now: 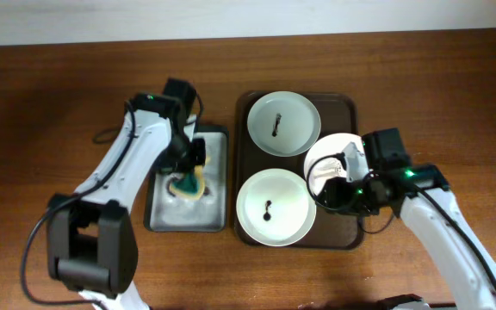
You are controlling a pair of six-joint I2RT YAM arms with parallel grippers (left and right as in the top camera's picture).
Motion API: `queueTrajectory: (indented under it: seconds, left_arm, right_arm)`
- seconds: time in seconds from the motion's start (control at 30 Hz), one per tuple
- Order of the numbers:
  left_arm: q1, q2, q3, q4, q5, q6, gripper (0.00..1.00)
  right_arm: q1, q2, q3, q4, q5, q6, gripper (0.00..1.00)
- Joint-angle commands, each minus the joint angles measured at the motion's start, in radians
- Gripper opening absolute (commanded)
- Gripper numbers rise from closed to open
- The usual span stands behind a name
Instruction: Clean dirty plates on tray and stack at the side
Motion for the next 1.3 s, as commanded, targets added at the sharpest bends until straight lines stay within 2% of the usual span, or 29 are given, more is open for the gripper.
queueTrajectory:
  seconds: [0.0,0.07,0.13,0.23,0.33,0.53,0.67,0.73,0.87,0.93,1.1,1.2,1.27]
  left_arm:
    - [-0.057,-0.108,0.087,-0.019,0.108,0.024,0.00]
    - [-0.106,-0.120,0.086,-0.023,0.108,0.023,0.00]
    - [-0.149,-0.120,0.079,-0.021,0.107,-0.014,0.00]
    - [-0.211,-0.118,0.078,0.020,0.106,-0.061,0.00]
    - [-0.243,-0.101,0.077,0.051,0.106,-0.124,0.00]
    - [-0.328,0.085,0.077,0.137,0.186,-0.206,0.00]
    - [-0.394,0.221,0.077,0.241,0.347,-0.213,0.00]
    - [-0.425,0.266,0.077,0.298,0.365,-0.212,0.00]
    - [-0.449,0.323,0.068,0.292,0.227,-0.244,0.00]
    - [-0.431,0.336,0.014,0.301,0.087,-0.298,0.00]
    - [-0.405,0.337,-0.034,0.248,-0.352,-0.303,0.00]
    - [-0.405,0.337,-0.033,0.187,-0.531,-0.303,0.00]
    - [-0.405,0.336,-0.025,0.163,-0.561,-0.303,0.00]
  right_arm:
    - [0.021,0.126,-0.042,0.084,0.018,-0.029,0.47]
    - [0.052,0.253,-0.043,0.146,0.092,0.014,0.39]
    - [0.056,0.342,-0.043,0.216,0.080,0.051,0.22]
    - [0.055,0.380,-0.043,0.277,0.093,0.182,0.04]
    - [0.055,0.377,-0.043,0.280,0.177,0.304,0.04]
    - [0.056,0.377,-0.043,0.253,0.178,0.304,0.04]
    - [0.056,0.377,-0.043,0.253,0.178,0.304,0.04]
    - [0.055,0.377,-0.043,0.251,0.178,0.304,0.04]
    - [0.055,0.377,-0.043,0.250,0.178,0.304,0.04]
    - [0.056,0.377,-0.043,0.246,0.177,0.304,0.04]
    - [0.056,0.377,-0.043,0.234,0.177,0.303,0.04]
    - [0.056,0.377,-0.043,0.219,0.178,0.303,0.04]
    - [0.056,0.377,-0.043,0.212,0.178,0.303,0.04]
